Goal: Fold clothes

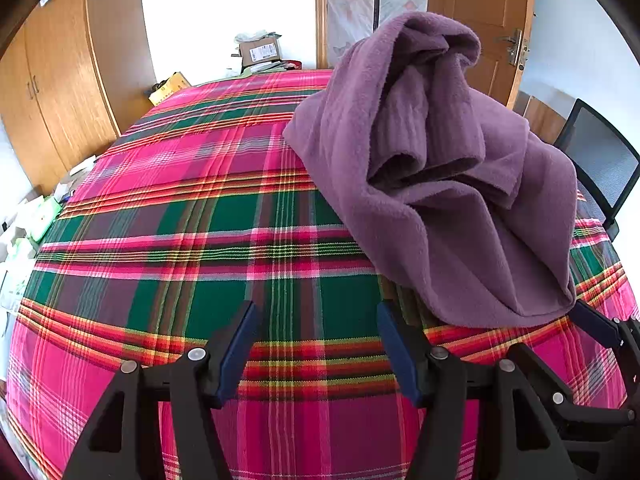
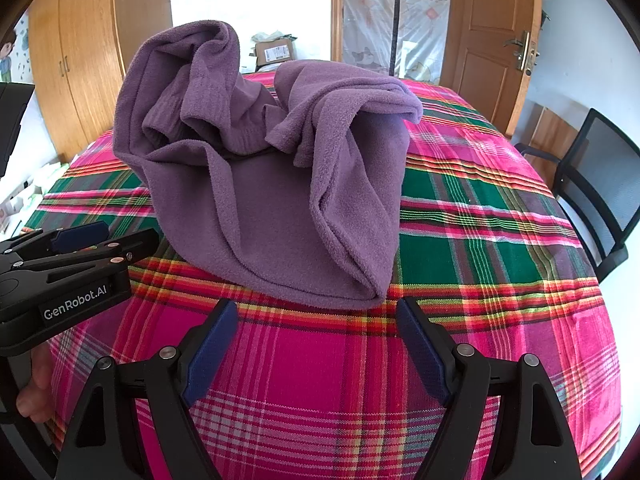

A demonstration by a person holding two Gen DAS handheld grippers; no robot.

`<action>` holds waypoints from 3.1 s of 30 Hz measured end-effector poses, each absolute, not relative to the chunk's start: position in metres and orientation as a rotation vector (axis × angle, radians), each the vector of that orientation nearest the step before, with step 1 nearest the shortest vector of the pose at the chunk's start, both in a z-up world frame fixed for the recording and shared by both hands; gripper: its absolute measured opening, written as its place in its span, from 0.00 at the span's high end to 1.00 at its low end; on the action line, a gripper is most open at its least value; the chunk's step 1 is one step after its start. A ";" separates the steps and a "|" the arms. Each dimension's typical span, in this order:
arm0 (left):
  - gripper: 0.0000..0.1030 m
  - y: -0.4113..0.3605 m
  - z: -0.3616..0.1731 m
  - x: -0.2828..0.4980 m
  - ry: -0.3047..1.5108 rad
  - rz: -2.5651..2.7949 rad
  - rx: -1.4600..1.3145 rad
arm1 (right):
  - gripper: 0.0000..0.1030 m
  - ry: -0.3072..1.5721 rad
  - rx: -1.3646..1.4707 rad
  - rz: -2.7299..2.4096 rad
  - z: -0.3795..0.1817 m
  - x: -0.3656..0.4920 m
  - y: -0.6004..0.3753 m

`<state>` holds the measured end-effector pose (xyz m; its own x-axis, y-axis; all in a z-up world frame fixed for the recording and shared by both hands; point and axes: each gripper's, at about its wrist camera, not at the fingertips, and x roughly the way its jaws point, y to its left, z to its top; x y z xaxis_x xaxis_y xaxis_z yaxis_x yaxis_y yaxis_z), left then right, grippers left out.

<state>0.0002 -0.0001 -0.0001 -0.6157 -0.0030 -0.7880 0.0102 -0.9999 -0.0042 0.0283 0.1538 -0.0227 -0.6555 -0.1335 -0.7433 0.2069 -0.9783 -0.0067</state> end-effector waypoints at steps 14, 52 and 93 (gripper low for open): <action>0.40 -0.001 -0.003 0.001 0.010 -2.819 1.370 | 0.20 0.134 1.200 -2.695 -0.022 0.028 0.153; 0.38 -0.004 -0.003 0.002 0.020 -2.827 1.342 | 0.01 0.163 1.251 -2.625 -0.024 0.027 0.149; 0.45 -0.005 0.038 -0.022 -0.096 -2.971 1.241 | 0.00 0.157 1.277 -2.650 -0.025 0.021 0.146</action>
<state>-0.0220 -0.0046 0.0382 -0.7005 0.0501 -0.7119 -0.0960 -0.9951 0.0244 0.0209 0.1458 -0.0247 -0.6087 -0.1288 -0.7829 0.2204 -0.9753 -0.0109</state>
